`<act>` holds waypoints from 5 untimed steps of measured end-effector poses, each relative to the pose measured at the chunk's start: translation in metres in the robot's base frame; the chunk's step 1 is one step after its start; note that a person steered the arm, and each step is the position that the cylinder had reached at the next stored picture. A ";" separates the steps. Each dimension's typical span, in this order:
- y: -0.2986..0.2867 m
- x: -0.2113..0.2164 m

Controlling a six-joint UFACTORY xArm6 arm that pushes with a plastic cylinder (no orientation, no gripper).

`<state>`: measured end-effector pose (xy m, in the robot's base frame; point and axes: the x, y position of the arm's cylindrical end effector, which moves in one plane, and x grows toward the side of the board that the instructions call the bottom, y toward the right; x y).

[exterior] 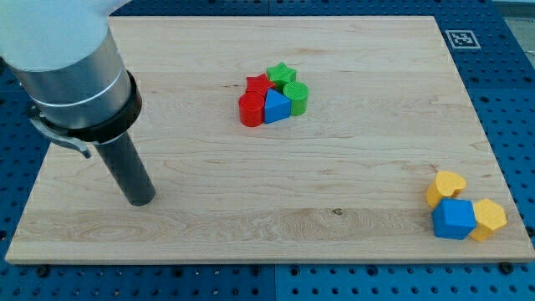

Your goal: Separate the group of blocks

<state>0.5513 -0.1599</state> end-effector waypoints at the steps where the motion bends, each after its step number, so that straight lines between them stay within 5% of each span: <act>1: 0.000 0.000; 5: 0.087 -0.060</act>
<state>0.4916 -0.0733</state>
